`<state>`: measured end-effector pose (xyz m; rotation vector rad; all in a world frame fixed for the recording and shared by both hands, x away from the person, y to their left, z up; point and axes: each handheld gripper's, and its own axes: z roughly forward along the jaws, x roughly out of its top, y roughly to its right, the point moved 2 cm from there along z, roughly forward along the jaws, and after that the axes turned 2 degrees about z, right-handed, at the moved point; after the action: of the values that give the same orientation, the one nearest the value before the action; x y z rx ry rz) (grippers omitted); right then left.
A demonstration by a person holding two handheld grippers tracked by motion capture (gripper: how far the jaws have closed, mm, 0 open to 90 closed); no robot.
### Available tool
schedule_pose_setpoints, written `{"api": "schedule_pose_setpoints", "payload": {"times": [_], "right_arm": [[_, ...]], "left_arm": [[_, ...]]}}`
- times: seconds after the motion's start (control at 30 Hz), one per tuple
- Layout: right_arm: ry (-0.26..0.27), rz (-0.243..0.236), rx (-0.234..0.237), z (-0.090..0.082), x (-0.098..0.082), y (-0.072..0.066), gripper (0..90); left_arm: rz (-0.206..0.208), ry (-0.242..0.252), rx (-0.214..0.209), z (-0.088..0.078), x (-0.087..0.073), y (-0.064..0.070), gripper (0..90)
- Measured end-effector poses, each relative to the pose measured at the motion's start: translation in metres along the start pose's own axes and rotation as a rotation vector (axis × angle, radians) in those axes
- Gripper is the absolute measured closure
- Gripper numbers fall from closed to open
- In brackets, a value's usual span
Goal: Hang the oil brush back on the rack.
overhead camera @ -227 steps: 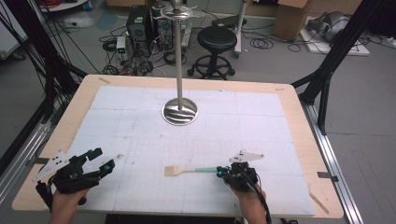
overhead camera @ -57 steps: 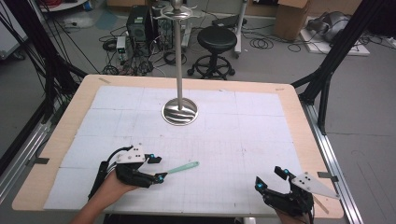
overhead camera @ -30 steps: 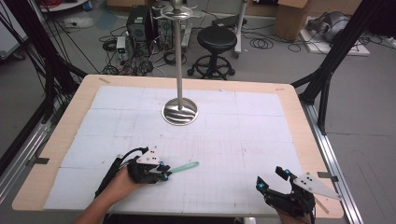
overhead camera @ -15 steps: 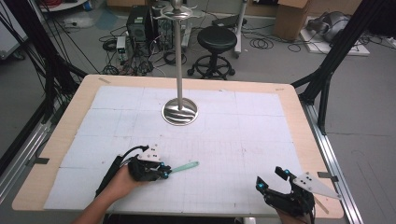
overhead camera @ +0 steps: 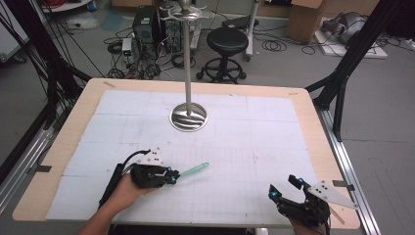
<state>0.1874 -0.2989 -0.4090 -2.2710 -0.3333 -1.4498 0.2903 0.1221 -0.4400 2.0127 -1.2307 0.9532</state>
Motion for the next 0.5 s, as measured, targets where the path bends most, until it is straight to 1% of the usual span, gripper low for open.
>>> {"api": "schedule_pose_setpoints", "payload": {"times": [0.07, 0.1, 0.13, 0.2, 0.27, 0.3, 0.37, 0.5], "right_arm": [[0.001, 0.004, -0.003, 0.000, 0.000, 0.000, 19.3], [0.000, -0.002, -0.001, 0.001, 0.000, 0.000, 19.3], [-0.003, 0.003, -0.001, 0.001, -0.001, -0.001, 19.3], [-0.002, -0.007, 0.002, 0.002, 0.000, -0.002, 19.4], [-0.001, -0.004, 0.005, 0.002, 0.000, -0.003, 19.4], [-0.004, 0.003, 0.009, 0.002, 0.000, -0.004, 19.4], [0.000, 0.008, 0.016, 0.003, 0.000, -0.004, 19.3], [-0.001, 0.006, 0.031, 0.005, 0.002, -0.009, 19.4]], "left_arm": [[-0.004, 0.033, 0.005, -0.002, 0.002, 0.001, 81.5], [-0.014, 0.055, 0.002, -0.003, 0.004, 0.003, 81.5], [-0.012, 0.068, 0.001, -0.005, 0.005, 0.003, 81.5], [-0.024, 0.105, -0.002, -0.006, 0.007, 0.007, 81.5], [-0.026, 0.131, -0.009, -0.008, 0.009, 0.010, 81.5], [-0.030, 0.146, -0.018, -0.009, 0.010, 0.011, 81.5], [-0.019, 0.170, -0.047, -0.012, 0.011, 0.014, 81.5], [-0.027, 0.224, -0.058, -0.019, 0.014, 0.022, 81.5]]}}
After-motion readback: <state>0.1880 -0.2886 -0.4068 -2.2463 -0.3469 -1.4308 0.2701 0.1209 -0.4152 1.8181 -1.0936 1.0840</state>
